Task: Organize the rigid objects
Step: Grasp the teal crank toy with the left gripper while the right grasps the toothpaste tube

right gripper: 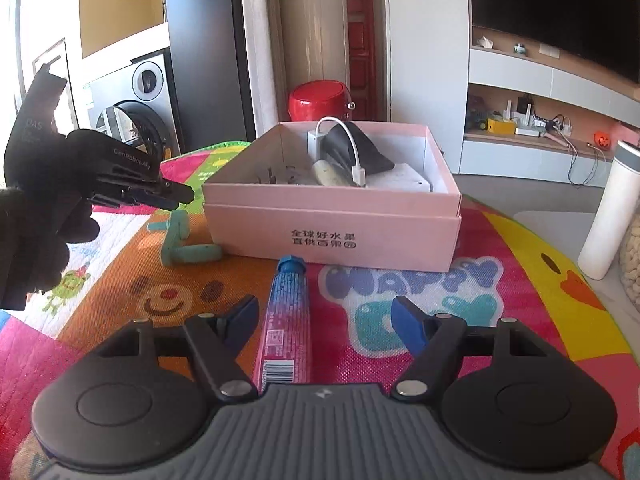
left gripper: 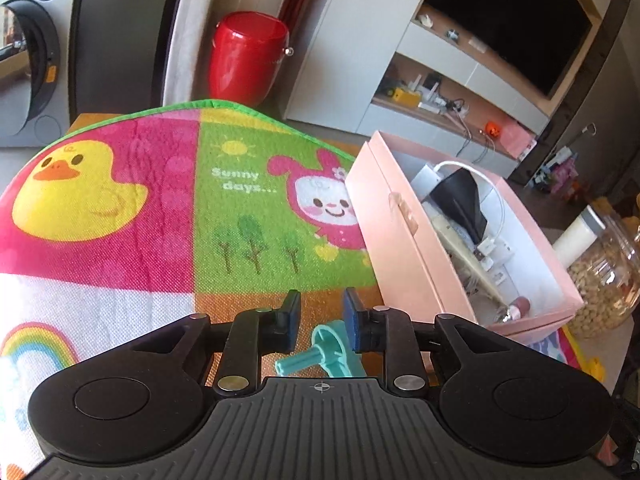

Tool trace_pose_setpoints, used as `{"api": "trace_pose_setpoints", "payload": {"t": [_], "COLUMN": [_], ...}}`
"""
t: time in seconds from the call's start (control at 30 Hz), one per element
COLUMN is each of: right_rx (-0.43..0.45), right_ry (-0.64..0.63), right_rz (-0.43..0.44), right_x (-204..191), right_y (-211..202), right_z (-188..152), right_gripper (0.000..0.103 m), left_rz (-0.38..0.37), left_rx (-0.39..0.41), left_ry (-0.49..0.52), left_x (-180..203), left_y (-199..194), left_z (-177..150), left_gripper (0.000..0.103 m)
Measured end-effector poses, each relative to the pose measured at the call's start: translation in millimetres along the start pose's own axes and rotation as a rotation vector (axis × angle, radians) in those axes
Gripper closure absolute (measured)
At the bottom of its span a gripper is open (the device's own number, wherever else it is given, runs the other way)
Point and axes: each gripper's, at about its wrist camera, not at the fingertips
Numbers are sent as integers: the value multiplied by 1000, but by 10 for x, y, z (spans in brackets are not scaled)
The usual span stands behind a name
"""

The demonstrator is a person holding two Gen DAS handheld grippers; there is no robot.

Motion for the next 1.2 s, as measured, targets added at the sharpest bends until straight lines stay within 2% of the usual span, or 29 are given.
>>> {"api": "trace_pose_setpoints", "payload": {"t": [0.1,0.33,0.4,0.5,0.6,0.7,0.8,0.87,1.0,1.07,1.17,1.2], "right_rx": [-34,-41,-44,-50,-56,-61,-60,-60,-60,-60,-57,-51], "right_ry": [-4,27,33,47,63,70,70,75,77,78,74,62], "right_rz": [-25,-7,-2,5,14,18,18,18,19,19,17,17], "right_x": [-14,66,78,101,123,129,129,127,131,130,118,97], "right_y": [70,55,61,75,84,92,90,88,93,92,90,82], "right_z": [-35,-26,-25,-26,-27,-31,-31,-36,-37,-37,-35,-32], "right_gripper": [30,30,29,27,27,26,26,26,26,26,26,31], "left_rz": [-6,7,9,27,-39,-44,-53,-70,-26,2,31,26], "left_rx": [-7,-43,-47,-49,-48,-45,-81,-104,-134,-118,-129,-126], "left_ry": [32,145,189,256,293,388,481,505,572,583,514,492], "left_x": [60,142,161,199,214,299,428,503,644,667,615,589], "left_y": [-78,-405,-501,-671,-780,-785,-723,-688,-546,-518,-473,-482], "left_z": [-117,-491,-569,-647,-673,-701,-745,-756,-863,-888,-863,-860], "left_gripper": [78,77,75,77,77,77,76,76,71,69,66,67]}}
Point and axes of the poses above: each gripper's, at about its wrist camera, not at the fingertips, and y roughly the way its jaws point, x to its right, z to its top, and after that the axes turned 3 degrees about -z, right-handed
